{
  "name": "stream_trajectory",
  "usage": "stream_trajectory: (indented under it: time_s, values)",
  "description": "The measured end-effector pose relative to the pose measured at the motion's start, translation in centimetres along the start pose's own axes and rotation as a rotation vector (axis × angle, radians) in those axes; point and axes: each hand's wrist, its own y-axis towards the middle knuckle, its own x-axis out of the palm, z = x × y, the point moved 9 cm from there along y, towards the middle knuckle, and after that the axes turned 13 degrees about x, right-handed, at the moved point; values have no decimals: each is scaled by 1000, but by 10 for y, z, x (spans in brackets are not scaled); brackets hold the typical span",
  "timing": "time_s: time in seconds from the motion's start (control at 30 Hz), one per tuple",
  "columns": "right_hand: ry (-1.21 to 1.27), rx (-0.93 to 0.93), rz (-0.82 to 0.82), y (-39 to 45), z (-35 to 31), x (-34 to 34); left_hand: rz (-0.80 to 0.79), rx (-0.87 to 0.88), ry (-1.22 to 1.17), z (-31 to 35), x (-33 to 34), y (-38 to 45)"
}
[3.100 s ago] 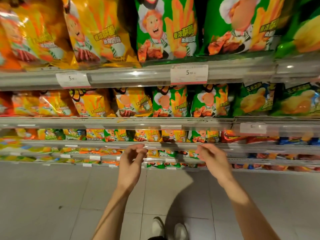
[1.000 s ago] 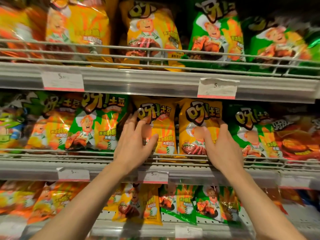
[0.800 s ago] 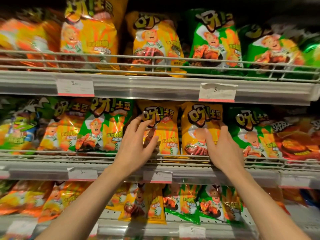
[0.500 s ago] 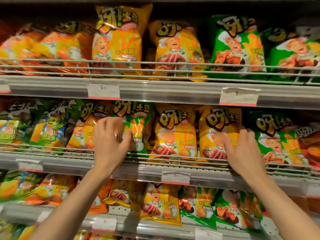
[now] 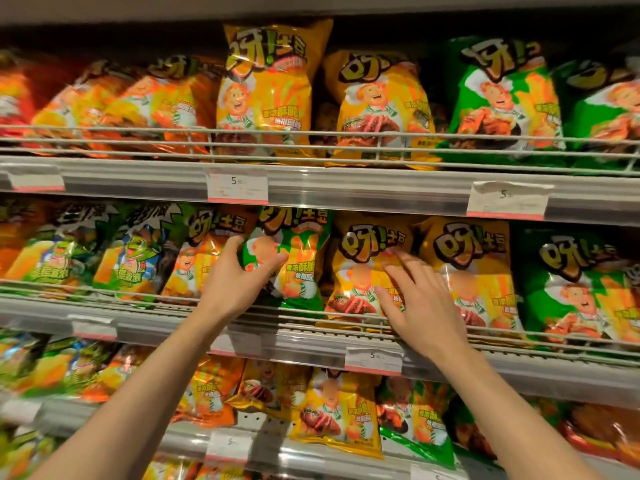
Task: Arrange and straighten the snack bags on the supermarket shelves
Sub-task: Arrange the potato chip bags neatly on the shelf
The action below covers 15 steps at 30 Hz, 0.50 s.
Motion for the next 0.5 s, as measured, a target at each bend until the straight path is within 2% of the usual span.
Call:
stream_trajectory:
  time_s: [0.33,0.43,0.5]
  values:
    - [49,-2,-77,3,0,3,48,35,-77,7,-21,-2]
    - [229,9,-102,5,2,-2,13,42,-130,19,-11,-14]
    - [434,108,-98,9,8,-18,-36,42,-171,30,4,-23]
